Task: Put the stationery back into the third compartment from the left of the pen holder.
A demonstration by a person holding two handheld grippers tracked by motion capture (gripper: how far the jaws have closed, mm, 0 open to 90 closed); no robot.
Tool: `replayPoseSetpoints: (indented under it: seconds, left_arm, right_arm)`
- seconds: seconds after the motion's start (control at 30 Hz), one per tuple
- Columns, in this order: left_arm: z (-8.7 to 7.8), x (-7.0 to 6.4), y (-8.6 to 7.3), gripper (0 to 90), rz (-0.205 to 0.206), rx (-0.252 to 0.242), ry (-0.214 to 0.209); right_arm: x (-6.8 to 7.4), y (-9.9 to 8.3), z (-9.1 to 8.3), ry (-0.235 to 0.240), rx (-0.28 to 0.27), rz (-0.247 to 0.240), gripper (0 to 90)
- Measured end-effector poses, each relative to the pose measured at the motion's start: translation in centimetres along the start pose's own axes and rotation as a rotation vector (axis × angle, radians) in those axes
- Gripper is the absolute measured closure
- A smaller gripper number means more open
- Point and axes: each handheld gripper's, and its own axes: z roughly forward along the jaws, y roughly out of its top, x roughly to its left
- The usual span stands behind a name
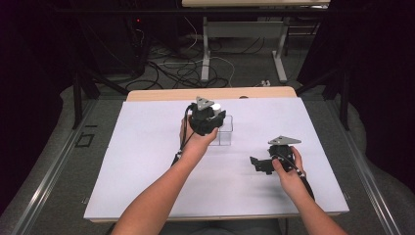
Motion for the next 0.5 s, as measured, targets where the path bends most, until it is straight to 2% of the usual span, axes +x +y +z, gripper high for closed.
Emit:
replayPoseSetpoints:
  seconds: [0.3,0.5]
  left_arm:
    - [1.7,-0.2,-0.3,66.6,0.004,0.027,0.025]
    - [2.7,-0.2,-0.7,66.6,-0.011,0.041,0.029]
  right_arm:
    - [0.1,-0.1,0.1,0.008,0.010,-0.008,0.0]
    - [0.1,-0.1,0.2,0.014,0.013,-0.009,0.0]
